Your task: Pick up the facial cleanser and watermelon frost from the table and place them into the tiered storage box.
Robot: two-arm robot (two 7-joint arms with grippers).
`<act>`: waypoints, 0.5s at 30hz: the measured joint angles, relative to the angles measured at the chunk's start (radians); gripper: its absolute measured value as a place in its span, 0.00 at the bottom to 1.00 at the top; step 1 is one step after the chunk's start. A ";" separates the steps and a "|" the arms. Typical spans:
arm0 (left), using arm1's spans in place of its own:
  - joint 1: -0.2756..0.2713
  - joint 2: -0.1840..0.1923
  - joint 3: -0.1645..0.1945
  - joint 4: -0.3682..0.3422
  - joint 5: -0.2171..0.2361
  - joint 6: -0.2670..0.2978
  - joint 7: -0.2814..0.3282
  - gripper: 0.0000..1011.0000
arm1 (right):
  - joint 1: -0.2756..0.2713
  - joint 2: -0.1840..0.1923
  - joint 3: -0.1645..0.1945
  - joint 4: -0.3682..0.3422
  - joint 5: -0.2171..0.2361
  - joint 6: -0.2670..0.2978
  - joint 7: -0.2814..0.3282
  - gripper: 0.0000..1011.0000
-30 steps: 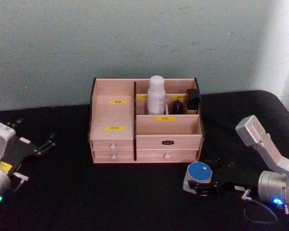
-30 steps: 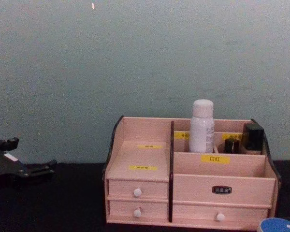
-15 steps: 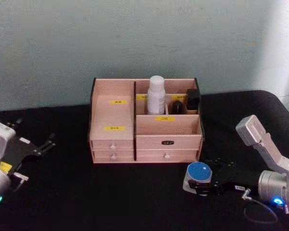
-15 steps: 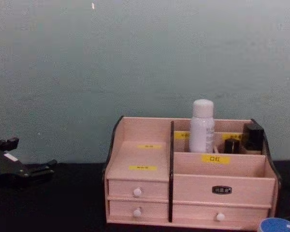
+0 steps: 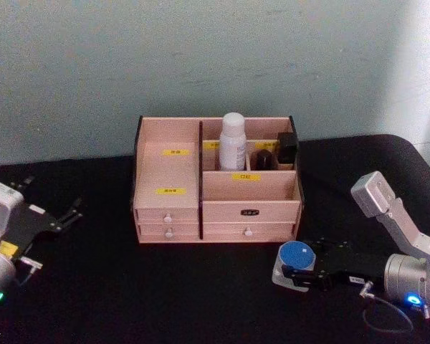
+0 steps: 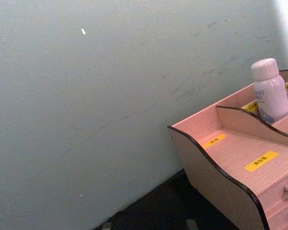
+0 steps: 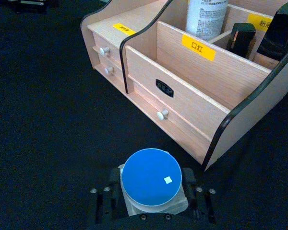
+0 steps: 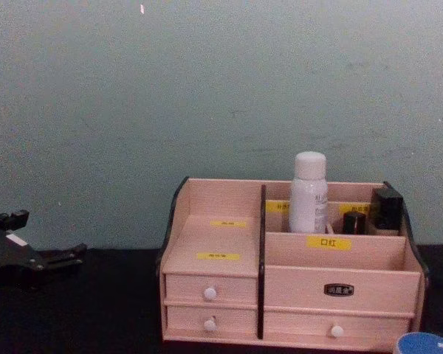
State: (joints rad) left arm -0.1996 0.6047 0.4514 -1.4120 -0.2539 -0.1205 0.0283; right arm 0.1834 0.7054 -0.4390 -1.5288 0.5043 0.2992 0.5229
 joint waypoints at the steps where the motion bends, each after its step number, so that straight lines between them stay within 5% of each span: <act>1: 0.000 0.000 0.000 0.000 0.000 0.000 0.000 0.99 | 0.000 0.000 0.000 0.000 0.000 0.000 0.000 0.81; 4: 0.000 0.000 0.000 0.000 0.000 0.000 0.000 0.99 | 0.000 0.000 0.000 0.000 0.000 0.000 0.000 0.73; 15: 0.000 0.000 0.000 0.000 0.000 0.000 0.000 0.99 | 0.000 0.000 0.000 0.000 0.000 -0.001 0.000 0.72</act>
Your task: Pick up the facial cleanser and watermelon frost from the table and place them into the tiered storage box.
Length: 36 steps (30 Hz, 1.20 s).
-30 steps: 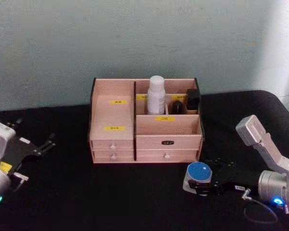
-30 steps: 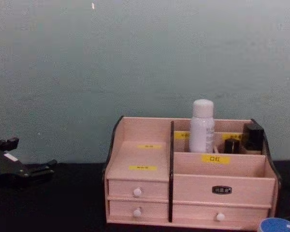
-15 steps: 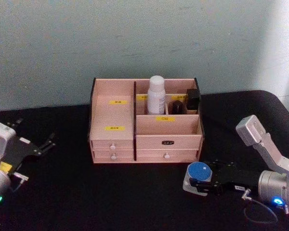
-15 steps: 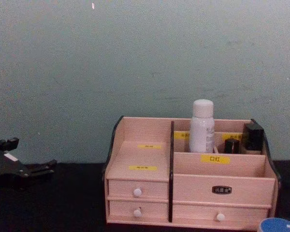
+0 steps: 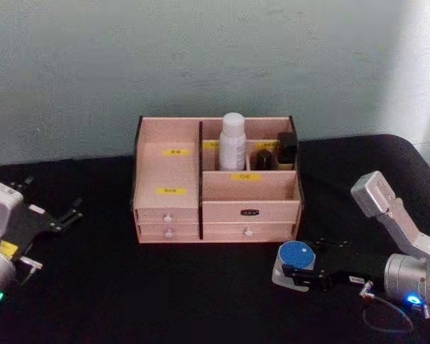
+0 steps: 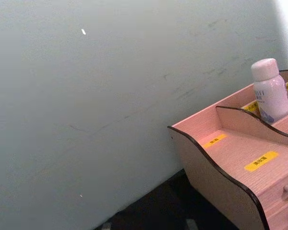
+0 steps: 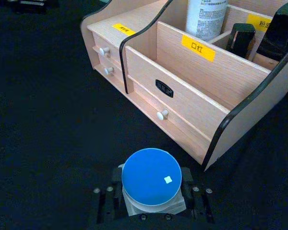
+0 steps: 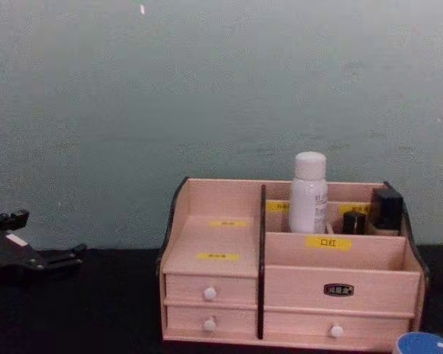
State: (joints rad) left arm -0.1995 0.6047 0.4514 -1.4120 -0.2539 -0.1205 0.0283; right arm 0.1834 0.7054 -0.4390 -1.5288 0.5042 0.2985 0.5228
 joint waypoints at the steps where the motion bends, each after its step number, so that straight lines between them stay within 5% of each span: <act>1: 0.000 0.000 0.000 0.000 0.000 0.000 0.000 0.99 | 0.000 0.000 0.000 0.000 0.000 0.000 0.000 0.72; 15: 0.000 0.000 0.000 0.000 0.000 0.000 0.000 0.99 | 0.012 0.017 -0.020 0.001 -0.012 -0.027 0.057 0.72; 24: 0.000 0.000 0.000 0.000 0.000 0.000 0.000 0.99 | 0.049 0.015 -0.028 -0.005 0.020 -0.032 0.103 0.72; 36: 0.000 0.000 0.000 0.000 0.000 0.000 0.000 0.99 | 0.153 -0.044 -0.069 -0.002 0.029 -0.032 0.093 0.72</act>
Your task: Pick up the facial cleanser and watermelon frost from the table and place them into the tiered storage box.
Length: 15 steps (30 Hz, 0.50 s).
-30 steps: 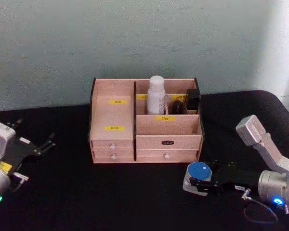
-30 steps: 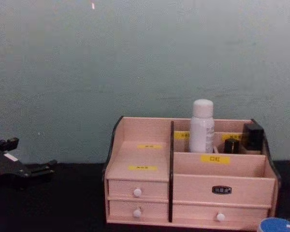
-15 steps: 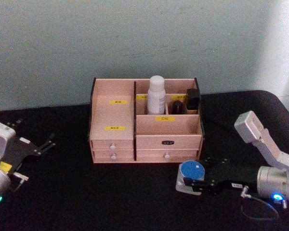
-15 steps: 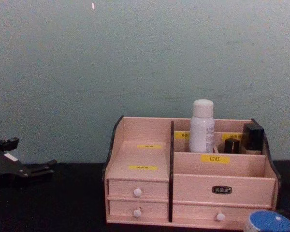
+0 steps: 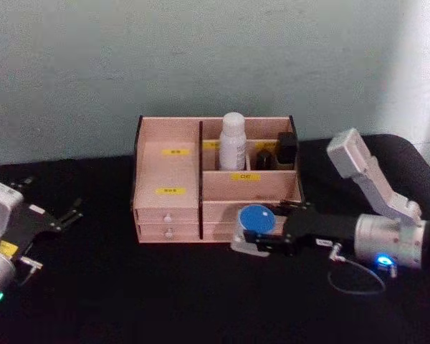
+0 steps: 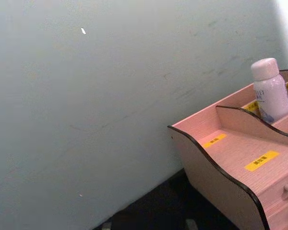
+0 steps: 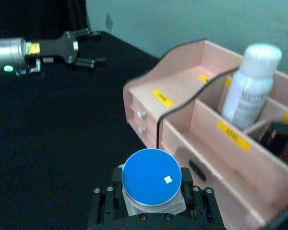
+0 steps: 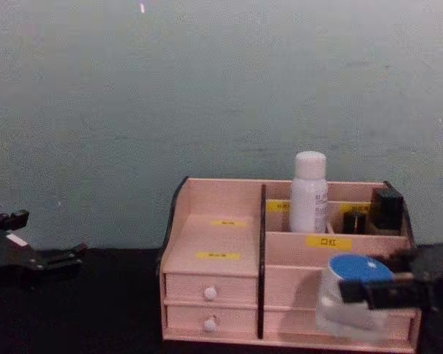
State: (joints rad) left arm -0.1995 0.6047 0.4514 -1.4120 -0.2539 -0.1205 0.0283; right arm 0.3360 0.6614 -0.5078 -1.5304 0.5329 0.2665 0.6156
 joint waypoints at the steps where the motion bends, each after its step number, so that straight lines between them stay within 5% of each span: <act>1: 0.000 0.000 0.000 0.000 0.000 0.000 0.000 0.99 | 0.007 -0.006 -0.004 0.002 -0.001 0.002 -0.003 0.72; 15: 0.000 0.000 0.000 0.000 0.000 0.000 0.000 0.99 | 0.134 -0.103 -0.066 0.077 -0.037 0.017 -0.024 0.72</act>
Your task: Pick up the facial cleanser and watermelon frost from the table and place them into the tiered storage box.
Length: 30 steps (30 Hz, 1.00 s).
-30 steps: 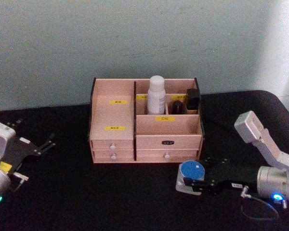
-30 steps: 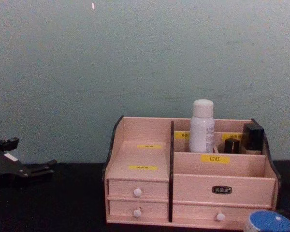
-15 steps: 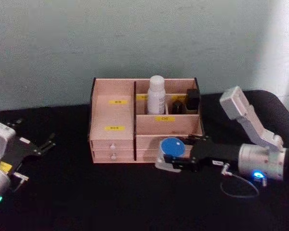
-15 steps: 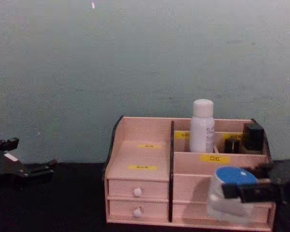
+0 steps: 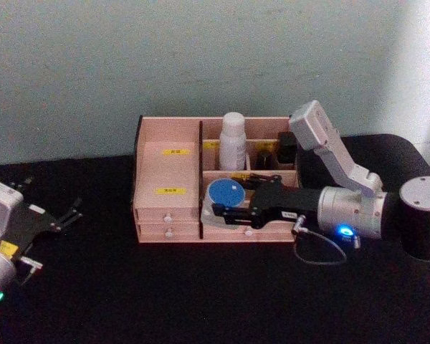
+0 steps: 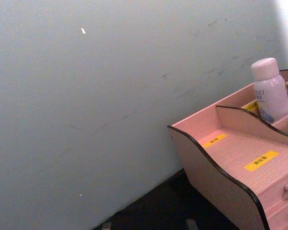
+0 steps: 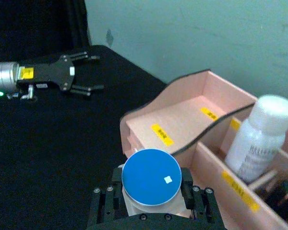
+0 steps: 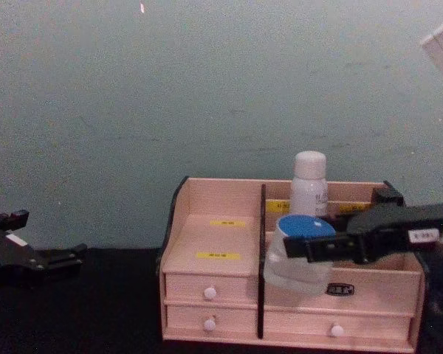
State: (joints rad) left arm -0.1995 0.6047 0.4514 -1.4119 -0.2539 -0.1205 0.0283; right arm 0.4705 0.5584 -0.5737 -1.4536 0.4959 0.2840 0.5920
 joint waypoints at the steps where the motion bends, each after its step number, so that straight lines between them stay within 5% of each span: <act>1: 0.000 0.000 0.000 0.000 0.000 0.000 0.000 0.99 | 0.013 -0.010 -0.004 0.009 -0.003 0.000 0.000 0.72; 15: 0.000 0.000 0.000 0.000 0.000 0.000 0.000 0.99 | 0.108 -0.090 -0.033 0.095 -0.022 0.000 -0.006 0.72; 30: 0.000 0.000 0.000 0.000 0.000 0.000 0.000 0.99 | 0.225 -0.207 -0.061 0.278 -0.030 0.020 -0.001 0.72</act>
State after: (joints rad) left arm -0.1995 0.6047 0.4514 -1.4120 -0.2539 -0.1205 0.0283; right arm 0.6959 0.3512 -0.6349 -1.1754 0.4655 0.3037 0.5909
